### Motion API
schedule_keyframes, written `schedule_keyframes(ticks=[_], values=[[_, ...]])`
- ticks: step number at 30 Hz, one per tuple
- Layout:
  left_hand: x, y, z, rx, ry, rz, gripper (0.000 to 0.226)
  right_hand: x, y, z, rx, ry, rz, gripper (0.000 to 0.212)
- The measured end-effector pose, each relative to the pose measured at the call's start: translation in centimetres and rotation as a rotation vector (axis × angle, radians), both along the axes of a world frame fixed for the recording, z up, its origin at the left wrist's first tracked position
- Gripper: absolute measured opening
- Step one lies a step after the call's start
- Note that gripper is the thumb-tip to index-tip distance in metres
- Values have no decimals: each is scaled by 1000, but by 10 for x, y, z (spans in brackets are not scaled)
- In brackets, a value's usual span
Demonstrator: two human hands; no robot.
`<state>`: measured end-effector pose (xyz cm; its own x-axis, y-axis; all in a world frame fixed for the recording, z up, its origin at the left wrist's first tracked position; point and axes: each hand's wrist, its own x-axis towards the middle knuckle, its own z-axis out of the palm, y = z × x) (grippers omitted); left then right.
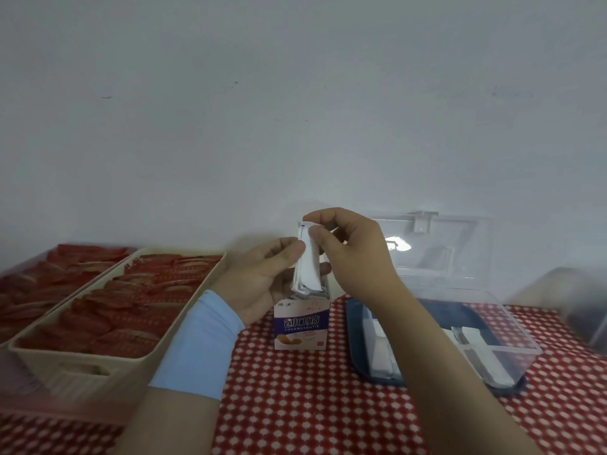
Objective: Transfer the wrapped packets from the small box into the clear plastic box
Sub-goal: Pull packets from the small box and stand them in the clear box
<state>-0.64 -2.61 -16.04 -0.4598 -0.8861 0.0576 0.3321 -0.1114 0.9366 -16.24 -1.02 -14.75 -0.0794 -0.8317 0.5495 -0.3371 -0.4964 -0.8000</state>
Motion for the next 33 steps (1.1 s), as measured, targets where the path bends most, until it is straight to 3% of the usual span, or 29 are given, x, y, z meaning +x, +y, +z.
schedule_keyframes(ticks=[4,9,11,13,16,23,28,31,33], values=[[-5,3,-1,-18,5,5,65,4,-4,-8,-20,-2,-96,22],[-3,-1,-2,62,146,86,53,2,5,-2,-28,119,-136,9],[1,-4,-3,76,166,96,51,-3,11,4,-2,180,-12,19],[3,-4,-4,96,151,83,53,-6,15,7,53,391,94,38],[3,0,-4,97,102,64,53,-5,16,6,38,579,115,55],[-3,10,0,48,108,8,63,0,8,-4,-57,516,116,52],[-3,9,-1,36,132,34,65,3,6,-5,-61,615,73,82],[-3,11,-1,27,133,4,60,5,8,-5,-22,610,88,76],[-1,10,-1,35,129,-19,55,-1,12,-1,115,476,206,67]])
